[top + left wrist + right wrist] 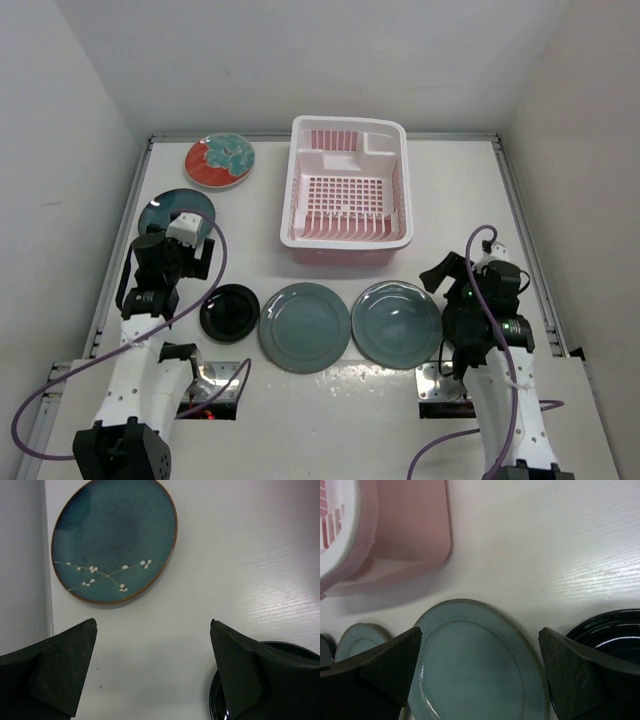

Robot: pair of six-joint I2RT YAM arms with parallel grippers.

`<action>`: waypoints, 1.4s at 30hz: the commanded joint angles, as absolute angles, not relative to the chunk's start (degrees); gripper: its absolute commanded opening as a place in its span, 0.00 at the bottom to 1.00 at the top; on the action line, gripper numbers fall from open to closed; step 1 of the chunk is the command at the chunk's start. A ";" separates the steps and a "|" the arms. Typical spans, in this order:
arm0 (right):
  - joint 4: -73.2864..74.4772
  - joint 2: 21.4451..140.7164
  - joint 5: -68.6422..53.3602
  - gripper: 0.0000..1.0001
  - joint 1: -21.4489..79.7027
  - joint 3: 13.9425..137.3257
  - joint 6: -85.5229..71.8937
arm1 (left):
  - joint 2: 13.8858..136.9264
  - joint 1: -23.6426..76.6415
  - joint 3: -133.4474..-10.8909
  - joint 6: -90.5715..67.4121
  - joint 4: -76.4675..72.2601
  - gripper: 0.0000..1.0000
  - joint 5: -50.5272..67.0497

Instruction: Load the plates into the dish rack

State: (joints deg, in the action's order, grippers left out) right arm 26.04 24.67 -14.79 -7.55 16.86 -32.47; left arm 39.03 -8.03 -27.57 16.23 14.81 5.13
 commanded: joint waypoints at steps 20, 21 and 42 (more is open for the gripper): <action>44.27 53.70 -16.36 0.87 -16.59 37.61 -33.75 | 63.01 -5.45 -44.82 26.63 18.63 0.88 32.79; 45.69 54.31 -14.96 0.87 -17.66 38.05 -33.75 | 63.02 -5.45 -43.95 25.85 18.11 0.88 32.09; 49.32 61.16 15.39 1.00 -40.25 31.38 -52.21 | 58.98 -3.87 -37.62 24.79 13.45 0.87 28.92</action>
State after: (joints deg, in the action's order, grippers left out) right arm 52.18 60.12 14.41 -39.81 32.91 -47.46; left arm 60.71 -4.67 -38.04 25.02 15.75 28.18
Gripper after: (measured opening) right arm 0.996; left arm 0.873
